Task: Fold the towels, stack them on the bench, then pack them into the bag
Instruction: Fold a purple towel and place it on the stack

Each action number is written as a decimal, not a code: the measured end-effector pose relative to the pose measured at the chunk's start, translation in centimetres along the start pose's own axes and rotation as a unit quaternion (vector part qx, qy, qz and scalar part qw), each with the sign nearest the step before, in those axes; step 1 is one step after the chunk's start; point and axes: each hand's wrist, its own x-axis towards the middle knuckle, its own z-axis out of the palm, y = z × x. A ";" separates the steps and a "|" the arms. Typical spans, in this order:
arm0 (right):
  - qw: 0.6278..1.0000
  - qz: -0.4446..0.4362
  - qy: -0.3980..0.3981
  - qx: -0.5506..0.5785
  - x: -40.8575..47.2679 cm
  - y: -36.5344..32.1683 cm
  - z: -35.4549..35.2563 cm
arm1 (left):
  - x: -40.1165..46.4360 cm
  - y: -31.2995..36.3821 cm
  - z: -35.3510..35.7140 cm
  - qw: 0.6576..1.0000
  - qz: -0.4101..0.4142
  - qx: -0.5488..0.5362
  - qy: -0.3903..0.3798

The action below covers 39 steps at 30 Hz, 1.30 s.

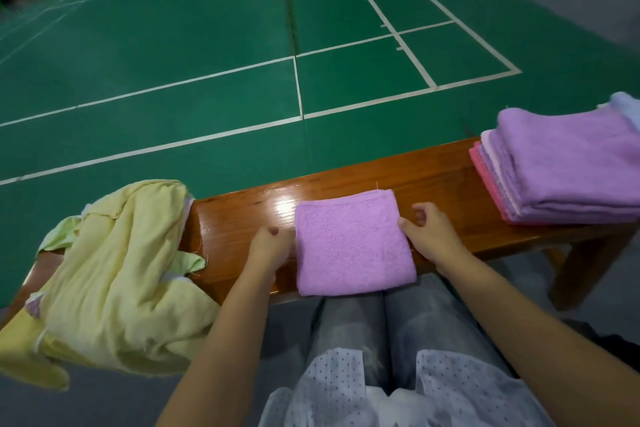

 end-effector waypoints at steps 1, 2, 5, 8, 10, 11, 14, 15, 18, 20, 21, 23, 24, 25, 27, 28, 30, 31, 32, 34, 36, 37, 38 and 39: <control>1.000 0.004 -0.010 0.012 -0.7 0.4 0.0 | -0.2 -0.8 0.0 1.000 -0.008 0.000 -0.011; 1.000 0.008 -0.021 0.022 -1.2 0.7 0.1 | -0.4 -1.3 0.0 1.000 -0.013 0.003 -0.022; 0.998 0.018 -0.055 0.021 -2.1 0.8 0.8 | -1.1 -1.6 0.5 0.997 -0.010 0.047 -0.066; 0.996 0.033 -0.070 0.035 -2.2 0.1 1.1 | -1.2 -1.2 0.9 0.995 -0.004 0.058 -0.078; 0.991 0.067 -0.081 0.078 -2.1 -0.2 1.2 | -1.2 -1.2 1.0 0.996 -0.020 0.015 -0.082; 0.986 0.090 -0.090 0.106 -2.2 -0.3 1.2 | -1.2 -1.2 0.9 0.995 -0.032 -0.016 -0.089; 0.961 0.146 -0.123 0.198 -2.1 -0.3 0.9 | -1.6 -0.8 0.6 0.982 -0.070 -0.118 -0.126; 0.958 0.150 -0.133 0.206 -2.0 -0.5 0.7 | -1.7 -0.7 0.5 0.977 -0.079 -0.142 -0.140; 0.963 0.146 -0.154 0.169 -2.0 -1.5 -0.1 | -2.2 0.3 0.1 0.960 -0.106 -0.179 -0.189; 0.966 0.140 -0.165 0.139 -1.9 -2.5 -0.8 | -2.2 1.1 0.1 0.950 -0.113 -0.204 -0.207; 0.969 0.133 -0.169 0.124 -1.9 -2.9 -1.3 | -2.3 1.7 0.0 0.950 -0.111 -0.208 -0.206; 0.975 0.108 -0.168 0.096 -1.6 -3.8 -2.3 | -2.5 3.0 0.0 0.953 -0.095 -0.200 -0.206; 0.979 0.096 -0.162 0.084 -1.4 -4.2 -2.9 | -2.6 3.5 0.2 0.955 -0.082 -0.191 -0.210; 0.981 0.086 -0.155 0.074 -1.3 -4.6 -3.6 | -2.7 4.1 0.4 0.957 -0.068 -0.182 -0.216; 0.986 0.066 -0.142 0.063 -1.2 -5.4 -5.3 | -3.3 5.6 0.8 0.954 -0.038 -0.198 -0.222; 0.988 0.056 -0.135 0.058 -1.1 -5.7 -6.3 | -3.6 6.4 1.1 0.949 -0.030 -0.216 -0.228; 0.989 0.040 -0.126 0.059 -0.9 -6.1 -8.4 | -4.3 8.0 1.6 0.942 -0.013 -0.222 -0.250; 0.990 0.032 -0.120 0.070 -1.0 -6.3 -9.6 | -4.8 8.9 1.9 0.939 -0.002 -0.221 -0.263; 0.990 0.023 -0.113 0.082 -0.9 -6.5 -10.7 | -5.0 9.5 2.3 0.936 0.009 -0.225 -0.272; 0.990 0.004 -0.095 0.108 -0.8 -6.7 -13.2 | -5.5 11.1 3.4 0.927 0.017 -0.240 -0.287; 0.989 -0.011 -0.078 0.126 -0.6 -6.7 -15.7 | -6.1 12.6 4.6 0.918 0.023 -0.248 -0.308; 0.989 -0.017 -0.070 0.132 -0.5 -6.6 -17.0 | -6.4 13.4 5.3 0.915 0.029 -0.246 -0.319; 0.989 -0.021 -0.058 0.137 -0.4 -6.4 -18.4 | -6.6 14.2 6.2 0.911 0.038 -0.240 -0.332; 0.989 -0.024 -0.048 0.140 -0.3 -6.2 -19.7 | -6.9 15.0 7.0 0.906 0.045 -0.238 -0.347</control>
